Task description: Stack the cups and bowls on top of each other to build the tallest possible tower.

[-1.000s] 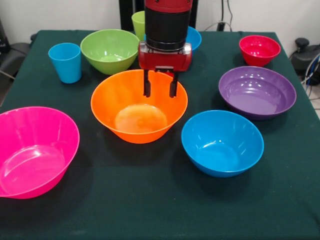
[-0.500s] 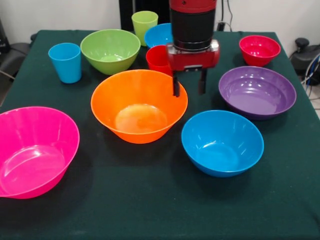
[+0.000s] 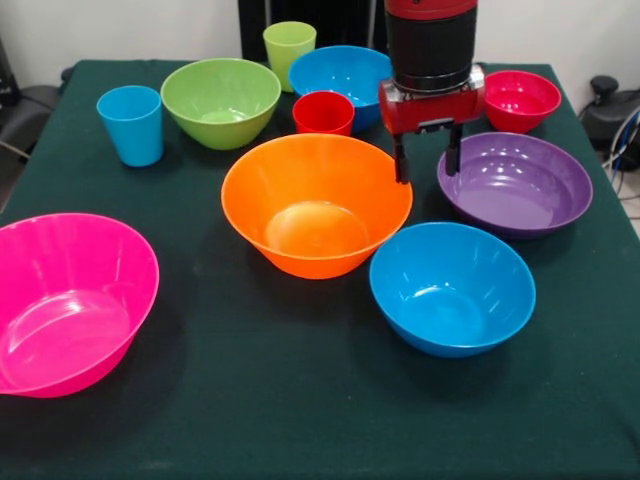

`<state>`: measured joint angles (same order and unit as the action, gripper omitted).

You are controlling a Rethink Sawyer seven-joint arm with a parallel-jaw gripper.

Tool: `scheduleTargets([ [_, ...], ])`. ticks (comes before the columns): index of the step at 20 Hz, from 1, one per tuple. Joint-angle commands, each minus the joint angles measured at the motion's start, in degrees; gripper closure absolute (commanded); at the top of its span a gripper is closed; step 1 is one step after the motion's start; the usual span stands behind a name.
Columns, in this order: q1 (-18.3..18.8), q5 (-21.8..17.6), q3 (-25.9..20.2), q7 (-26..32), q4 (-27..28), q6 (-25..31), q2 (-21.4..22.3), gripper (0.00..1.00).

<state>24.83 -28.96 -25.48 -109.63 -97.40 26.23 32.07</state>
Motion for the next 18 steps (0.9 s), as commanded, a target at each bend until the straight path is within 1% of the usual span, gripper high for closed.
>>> scheduleTargets([
  [1,-0.98,-2.79,-1.88,4.61,-1.61,3.04,-1.12,0.0],
  [4,-1.89,-4.54,-0.31,4.75,-0.87,2.65,-0.95,0.0],
  [13,-2.86,-6.83,1.24,5.14,0.46,3.25,-0.76,0.0],
  [18,-3.36,-9.77,2.47,6.44,1.84,3.31,-0.71,0.0],
])
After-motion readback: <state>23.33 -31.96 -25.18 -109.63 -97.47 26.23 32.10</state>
